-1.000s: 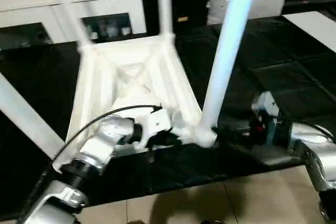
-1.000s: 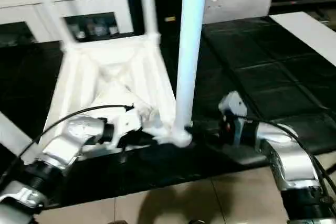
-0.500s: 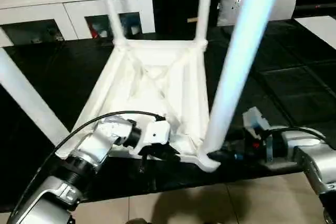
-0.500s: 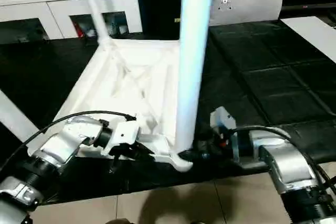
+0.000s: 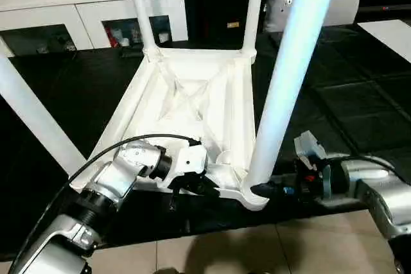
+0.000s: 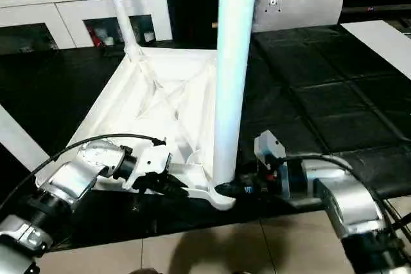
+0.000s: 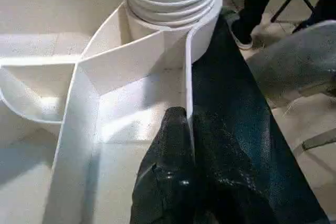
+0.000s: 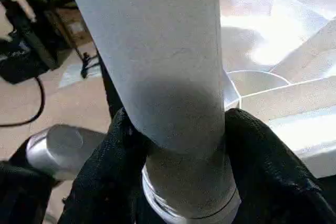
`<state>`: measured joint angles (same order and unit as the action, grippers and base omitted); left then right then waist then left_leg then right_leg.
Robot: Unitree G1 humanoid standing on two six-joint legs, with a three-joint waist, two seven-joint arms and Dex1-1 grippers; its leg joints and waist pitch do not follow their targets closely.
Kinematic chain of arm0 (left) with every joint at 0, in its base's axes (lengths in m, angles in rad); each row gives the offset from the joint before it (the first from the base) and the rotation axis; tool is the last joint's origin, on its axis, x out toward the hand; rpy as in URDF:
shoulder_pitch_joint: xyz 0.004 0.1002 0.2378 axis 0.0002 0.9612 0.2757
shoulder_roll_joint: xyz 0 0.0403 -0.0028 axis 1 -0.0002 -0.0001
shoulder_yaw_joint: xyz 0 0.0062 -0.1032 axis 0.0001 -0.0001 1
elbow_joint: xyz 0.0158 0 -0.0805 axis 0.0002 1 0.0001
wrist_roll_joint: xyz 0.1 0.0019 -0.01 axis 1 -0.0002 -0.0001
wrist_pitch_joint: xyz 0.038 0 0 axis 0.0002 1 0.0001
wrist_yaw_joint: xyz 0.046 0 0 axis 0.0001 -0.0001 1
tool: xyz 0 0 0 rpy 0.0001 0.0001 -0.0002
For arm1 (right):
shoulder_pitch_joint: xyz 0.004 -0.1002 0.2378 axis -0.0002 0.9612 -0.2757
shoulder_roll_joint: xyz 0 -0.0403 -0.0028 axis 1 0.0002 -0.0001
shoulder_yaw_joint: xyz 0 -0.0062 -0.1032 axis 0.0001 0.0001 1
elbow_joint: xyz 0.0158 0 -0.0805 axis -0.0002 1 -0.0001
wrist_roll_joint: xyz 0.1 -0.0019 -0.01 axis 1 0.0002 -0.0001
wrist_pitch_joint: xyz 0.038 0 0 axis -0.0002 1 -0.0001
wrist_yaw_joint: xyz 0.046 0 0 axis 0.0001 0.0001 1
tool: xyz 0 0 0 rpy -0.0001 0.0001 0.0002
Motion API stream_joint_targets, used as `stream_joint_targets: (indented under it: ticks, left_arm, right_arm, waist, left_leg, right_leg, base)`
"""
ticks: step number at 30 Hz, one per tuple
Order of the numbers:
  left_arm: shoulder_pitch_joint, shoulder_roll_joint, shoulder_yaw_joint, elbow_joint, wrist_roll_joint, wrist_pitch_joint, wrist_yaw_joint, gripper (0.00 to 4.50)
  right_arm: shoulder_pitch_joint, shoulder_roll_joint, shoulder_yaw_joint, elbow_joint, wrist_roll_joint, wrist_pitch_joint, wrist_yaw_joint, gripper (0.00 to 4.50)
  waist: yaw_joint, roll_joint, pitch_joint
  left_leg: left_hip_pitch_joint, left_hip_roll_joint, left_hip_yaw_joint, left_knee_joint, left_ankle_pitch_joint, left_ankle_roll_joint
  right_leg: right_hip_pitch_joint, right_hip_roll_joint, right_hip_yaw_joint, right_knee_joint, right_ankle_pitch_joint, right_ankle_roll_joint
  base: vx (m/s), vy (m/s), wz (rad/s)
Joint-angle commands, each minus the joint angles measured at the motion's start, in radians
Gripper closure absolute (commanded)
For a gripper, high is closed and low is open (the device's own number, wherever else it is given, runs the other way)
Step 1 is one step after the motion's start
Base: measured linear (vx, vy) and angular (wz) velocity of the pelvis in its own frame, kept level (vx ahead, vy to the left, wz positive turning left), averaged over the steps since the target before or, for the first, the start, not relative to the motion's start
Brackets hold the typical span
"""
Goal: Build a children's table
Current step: Rotate leg to tighten
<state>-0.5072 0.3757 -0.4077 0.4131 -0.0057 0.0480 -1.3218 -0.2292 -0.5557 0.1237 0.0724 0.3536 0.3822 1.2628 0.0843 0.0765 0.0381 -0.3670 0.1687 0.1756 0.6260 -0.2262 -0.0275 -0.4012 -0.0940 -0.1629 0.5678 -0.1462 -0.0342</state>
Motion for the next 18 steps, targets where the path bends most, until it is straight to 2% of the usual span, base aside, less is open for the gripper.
stream_joint_targets:
  ticks: [1,2,3,4,5,6,7,9,10,11,13,14,15,17,18]
  left_arm:
    - [0.004,-0.054,0.014,-0.065,-0.022,0.057,0.082,4.50]
    - [0.010,-0.071,0.025,-0.079,-0.020,0.087,0.124,4.50]
    - [0.015,-0.086,0.032,-0.093,-0.017,0.115,0.156,4.50]
    - [0.019,-0.095,0.036,-0.102,-0.017,0.133,0.175,4.50]
    - [0.023,-0.116,0.039,-0.114,-0.011,0.160,0.213,4.50]
    - [0.024,-0.123,0.040,-0.117,-0.010,0.169,0.224,4.50]
    - [0.025,-0.166,0.043,-0.132,0.003,0.215,0.285,4.50]
    - [0.023,-0.185,0.045,-0.136,0.011,0.236,0.315,4.50]
    - [0.009,-0.225,0.047,-0.122,0.029,0.269,0.376,4.50]
    - [0.003,-0.240,0.048,-0.113,0.036,0.279,0.399,4.50]
    - [-0.023,-0.285,0.054,-0.071,0.064,0.296,0.489,4.50]
    - [-0.036,-0.311,0.059,-0.050,0.082,0.303,0.540,4.50]
    - [-0.036,-0.311,0.059,-0.050,0.082,0.303,0.540,4.50]
    - [-0.052,-0.338,0.059,-0.025,0.097,0.295,0.580,4.50]
    - [-0.052,-0.338,0.058,-0.024,0.098,0.293,0.581,4.50]
  right_arm:
    - [-0.007,0.063,0.009,-0.023,-0.012,0.046,-0.132,2.47]
    - [-0.012,0.093,0.003,-0.011,-0.032,0.054,-0.195,2.47]
    - [-0.018,0.121,-0.002,0.004,-0.049,0.053,-0.248,2.47]
    - [-0.021,0.138,-0.006,0.013,-0.058,0.052,-0.280,2.48]
    - [-0.024,0.167,-0.007,0.028,-0.078,0.054,-0.336,2.49]
    - [-0.026,0.175,-0.007,0.032,-0.084,0.054,-0.352,2.50]
    - [-0.036,0.232,-0.016,0.064,-0.114,0.060,-0.456,2.51]
    - [-0.045,0.260,-0.024,0.082,-0.126,0.064,-0.505,2.51]
    - [-0.071,0.316,-0.041,0.125,-0.144,0.067,-0.609,2.52]
    - [-0.082,0.337,-0.048,0.144,-0.150,0.066,-0.648,2.52]
    - [-0.112,0.391,-0.061,0.188,-0.172,0.061,-0.743,2.52]
    - [-0.130,0.417,-0.068,0.214,-0.181,0.059,-0.776,2.52]
    - [-0.130,0.417,-0.068,0.214,-0.181,0.059,-0.776,2.52]
    - [-0.148,0.441,-0.076,0.246,-0.181,0.036,-0.793,2.52]
    - [-0.147,0.442,-0.076,0.246,-0.184,0.033,-0.794,1.97]
  waist:
    - [-0.010,-0.024,-0.061]
    - [-0.013,-0.024,-0.060]
    - [-0.024,-0.025,-0.055]
    - [-0.040,-0.027,-0.052]
    - [-0.047,-0.031,-0.054]
    - [-0.054,-0.030,-0.053]
    - [-0.077,-0.034,-0.054]
    - [-0.094,-0.030,-0.053]
    - [-0.114,-0.026,-0.055]
    - [-0.118,-0.024,-0.054]
    - [-0.138,-0.022,-0.054]
    - [-0.140,-0.015,-0.053]
    - [-0.145,-0.015,-0.051]
    - [-0.154,-0.014,-0.053]
    - [-0.156,-0.016,-0.058]
  left_leg:
    - [0.006,0.067,-0.026,-0.077,-0.126,0.076]
    - [0.009,0.066,-0.025,-0.077,-0.137,0.067]
    - [0.007,0.063,-0.027,-0.078,-0.160,0.049]
    - [0.010,0.054,-0.027,-0.075,-0.186,0.036]
    - [0.009,0.053,-0.029,-0.074,-0.185,0.033]
    - [0.003,0.053,-0.032,-0.075,-0.185,0.033]
    - [0.000,0.051,-0.034,-0.073,-0.197,0.033]
    - [0.000,0.046,-0.035,-0.069,-0.205,0.033]
    - [-0.005,0.050,-0.039,-0.071,-0.210,0.043]
    - [-0.002,0.052,-0.040,-0.073,-0.216,0.043]
    - [0.006,0.047,-0.040,-0.069,-0.248,0.041]
    - [0.007,0.049,-0.042,-0.070,-0.256,0.041]
    - [0.008,0.050,-0.042,-0.072,-0.266,0.044]
    - [0.006,0.054,-0.047,-0.075,-0.276,0.047]
    - [-0.001,0.057,-0.050,-0.077,-0.257,0.053]
  right_leg:
    - [0.057,-0.080,0.065,-0.082,-0.423,-0.074]
    - [0.056,-0.080,0.065,-0.086,-0.448,-0.066]
    - [0.056,-0.079,0.060,-0.091,-0.495,-0.054]
    - [0.055,-0.078,0.052,-0.106,-0.557,-0.027]
    - [0.058,-0.080,0.050,-0.106,-0.565,-0.018]
    - [0.061,-0.079,0.048,-0.105,-0.568,-0.012]
    - [0.060,-0.078,0.044,-0.110,-0.582,0.009]
    - [0.057,-0.077,0.039,-0.116,-0.597,0.012]
    - [0.062,-0.077,0.036,-0.117,-0.572,0.012]
    - [0.059,-0.076,0.034,-0.119,-0.564,0.007]
    - [0.057,-0.076,0.028,-0.127,-0.563,0.000]
    - [0.057,-0.077,0.028,-0.125,-0.560,-0.002]
    - [0.056,-0.074,0.026,-0.128,-0.561,-0.003]
    - [0.064,-0.079,0.026,-0.126,-0.536,-0.006]
    - [0.070,-0.082,0.031,-0.119,-0.496,-0.015]
  base:
    - [0.000,0.000,0.00]
    - [0.000,0.000,0.00]
    - [0.000,0.000,0.00]
    - [0.000,0.000,0.00]
    - [0.000,0.000,0.00]
    - [0.000,0.000,0.00]
    - [0.000,0.000,0.00]
    - [0.000,0.000,0.00]
    - [0.000,0.000,0.00]
    - [0.000,0.000,0.00]
    - [0.000,0.000,0.00]
    - [0.000,0.000,0.00]
    - [0.000,0.000,0.00]
    - [0.000,0.000,0.00]
    - [0.000,0.000,0.00]
